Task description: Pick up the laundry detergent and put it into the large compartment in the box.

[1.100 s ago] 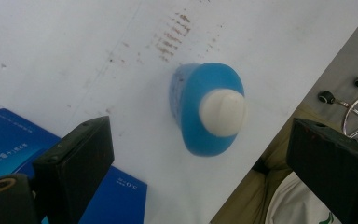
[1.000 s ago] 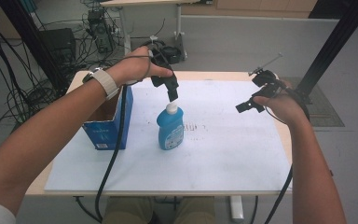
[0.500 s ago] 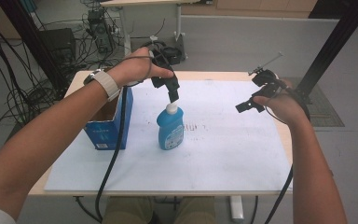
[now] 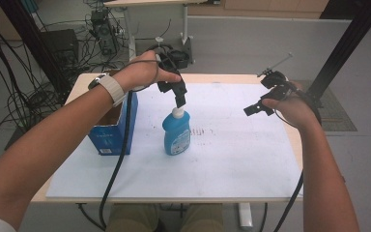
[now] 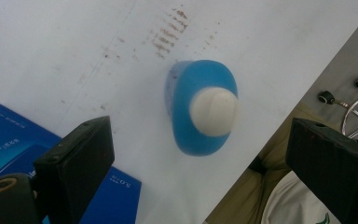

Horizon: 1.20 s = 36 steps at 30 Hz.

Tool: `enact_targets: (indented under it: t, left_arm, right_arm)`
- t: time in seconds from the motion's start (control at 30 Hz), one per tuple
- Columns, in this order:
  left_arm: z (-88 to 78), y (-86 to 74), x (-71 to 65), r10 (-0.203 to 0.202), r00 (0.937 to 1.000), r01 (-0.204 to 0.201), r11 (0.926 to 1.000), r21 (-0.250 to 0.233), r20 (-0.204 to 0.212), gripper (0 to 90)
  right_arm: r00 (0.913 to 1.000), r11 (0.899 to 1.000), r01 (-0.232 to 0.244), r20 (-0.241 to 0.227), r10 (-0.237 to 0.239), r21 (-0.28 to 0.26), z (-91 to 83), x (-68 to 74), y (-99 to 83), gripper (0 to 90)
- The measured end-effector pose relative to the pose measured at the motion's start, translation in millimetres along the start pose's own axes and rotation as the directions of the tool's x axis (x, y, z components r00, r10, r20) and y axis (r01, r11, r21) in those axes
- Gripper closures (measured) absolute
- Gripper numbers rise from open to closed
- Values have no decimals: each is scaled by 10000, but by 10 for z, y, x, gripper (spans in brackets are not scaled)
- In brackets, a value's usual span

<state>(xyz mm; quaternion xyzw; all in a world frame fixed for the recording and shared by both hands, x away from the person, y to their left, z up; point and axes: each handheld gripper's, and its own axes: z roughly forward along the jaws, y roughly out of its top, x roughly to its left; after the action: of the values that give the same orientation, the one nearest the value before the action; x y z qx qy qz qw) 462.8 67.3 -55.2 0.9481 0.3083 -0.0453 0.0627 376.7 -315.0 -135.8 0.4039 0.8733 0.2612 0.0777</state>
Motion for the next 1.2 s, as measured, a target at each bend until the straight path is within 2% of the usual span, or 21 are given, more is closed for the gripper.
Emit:
enact_targets:
  t: [0.37,0.53,0.73,1.2]
  left_arm:
    - [36,33,-38,-68,10000,68,9998,170,-7,84]
    - [76,71,-108,9,9997,-3,9996,281,-228,84]
    - [180,112,-177,37,9988,-16,9991,420,-484,84]
    - [422,152,-246,36,9984,-2,9982,601,-561,84]
  right_arm:
    - [10000,10000,-90,3,90,12,2,-18,-30,90]
    - [10000,10000,-41,-29,41,-21,16,-18,-35,90]
    - [10000,10000,-23,-64,23,-48,29,-15,-41,90]
    - [9999,10000,-56,-99,56,-51,49,-31,-67,90]
